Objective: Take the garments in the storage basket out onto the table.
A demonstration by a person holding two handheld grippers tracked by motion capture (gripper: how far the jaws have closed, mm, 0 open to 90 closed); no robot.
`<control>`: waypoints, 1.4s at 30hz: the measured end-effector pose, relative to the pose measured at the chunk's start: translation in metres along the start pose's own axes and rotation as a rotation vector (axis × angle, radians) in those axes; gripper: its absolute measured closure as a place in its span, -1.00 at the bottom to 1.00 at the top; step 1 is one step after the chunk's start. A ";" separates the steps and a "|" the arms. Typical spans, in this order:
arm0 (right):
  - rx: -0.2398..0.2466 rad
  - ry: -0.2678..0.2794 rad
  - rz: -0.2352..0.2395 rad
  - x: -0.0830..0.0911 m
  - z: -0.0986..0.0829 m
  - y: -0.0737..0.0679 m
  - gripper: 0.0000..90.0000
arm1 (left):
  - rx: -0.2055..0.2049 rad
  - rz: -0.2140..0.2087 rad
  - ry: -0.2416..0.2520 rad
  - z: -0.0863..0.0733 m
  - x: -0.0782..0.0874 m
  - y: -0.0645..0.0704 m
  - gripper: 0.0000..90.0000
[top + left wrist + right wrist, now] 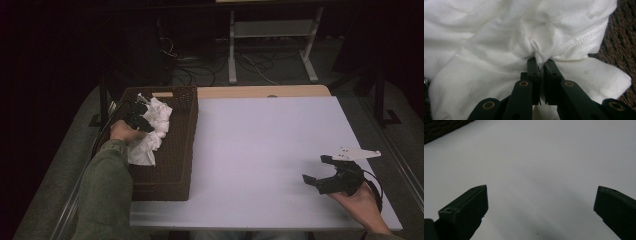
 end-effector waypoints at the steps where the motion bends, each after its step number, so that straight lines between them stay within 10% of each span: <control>1: 0.001 0.000 0.000 0.000 0.000 0.000 -1.00 | 0.002 0.002 -0.003 0.000 0.001 0.001 0.87; 10: -0.001 0.002 -0.003 0.000 0.001 0.001 -1.00 | -0.014 0.110 0.069 0.004 0.045 0.009 0.88; 21: 0.002 0.003 0.003 0.000 0.001 0.000 -1.00 | -0.009 0.129 0.222 0.005 0.100 0.011 0.88; 42: -0.004 0.011 0.013 0.002 0.002 0.000 -1.00 | -0.131 0.153 0.449 0.033 0.197 0.034 0.88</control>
Point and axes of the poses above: each handheld gripper's, and its own axes: x roughly backward along the jaws, z roughly out of its top, y roughly to its right, the point moved 4 cm from there along -x, roughly forward along the jaws, and after that the axes turned 15 degrees about -x, right-handed, at the moved point
